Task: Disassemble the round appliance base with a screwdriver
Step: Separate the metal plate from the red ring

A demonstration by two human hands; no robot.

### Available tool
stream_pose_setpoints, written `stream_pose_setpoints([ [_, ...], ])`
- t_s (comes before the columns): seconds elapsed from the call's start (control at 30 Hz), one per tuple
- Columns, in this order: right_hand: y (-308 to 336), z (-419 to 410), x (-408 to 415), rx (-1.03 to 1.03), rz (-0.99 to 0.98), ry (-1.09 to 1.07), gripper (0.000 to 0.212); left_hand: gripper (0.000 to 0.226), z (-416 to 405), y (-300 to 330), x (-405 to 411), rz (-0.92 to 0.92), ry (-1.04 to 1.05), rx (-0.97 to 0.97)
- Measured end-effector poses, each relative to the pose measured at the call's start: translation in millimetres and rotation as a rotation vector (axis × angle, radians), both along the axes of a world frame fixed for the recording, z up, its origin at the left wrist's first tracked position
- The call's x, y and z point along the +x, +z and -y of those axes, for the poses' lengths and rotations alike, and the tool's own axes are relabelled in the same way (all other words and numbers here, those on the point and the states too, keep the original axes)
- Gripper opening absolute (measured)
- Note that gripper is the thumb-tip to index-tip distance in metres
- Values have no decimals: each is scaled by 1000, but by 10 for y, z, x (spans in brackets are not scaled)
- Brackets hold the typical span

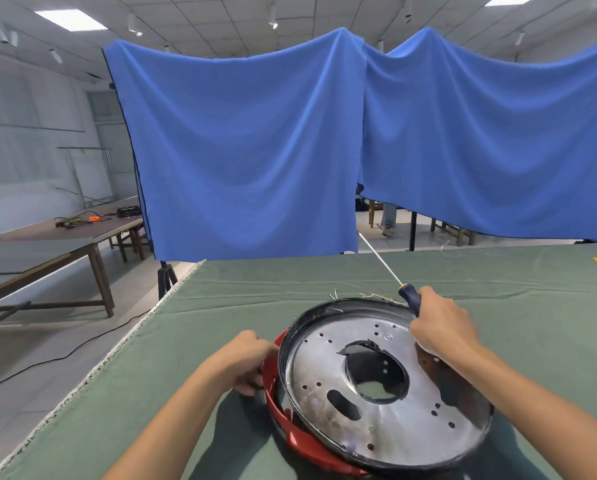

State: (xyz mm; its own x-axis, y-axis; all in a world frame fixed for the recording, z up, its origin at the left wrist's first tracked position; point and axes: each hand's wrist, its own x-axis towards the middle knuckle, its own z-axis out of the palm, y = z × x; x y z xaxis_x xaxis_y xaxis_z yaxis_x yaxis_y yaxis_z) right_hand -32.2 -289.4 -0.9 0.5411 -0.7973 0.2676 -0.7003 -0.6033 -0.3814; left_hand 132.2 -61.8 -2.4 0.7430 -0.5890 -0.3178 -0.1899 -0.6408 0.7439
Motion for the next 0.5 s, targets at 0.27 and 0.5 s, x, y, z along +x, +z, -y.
stream_pose_setpoints([
  [0.27, 58, 20, -57, 22, 105, -12, 12, 19, 102, -91, -72, 303, 78, 218],
  [0.5, 107, 149, -100, -30, 114, -40, 10, 32, -71, -11, 414, 712, 224, 382],
])
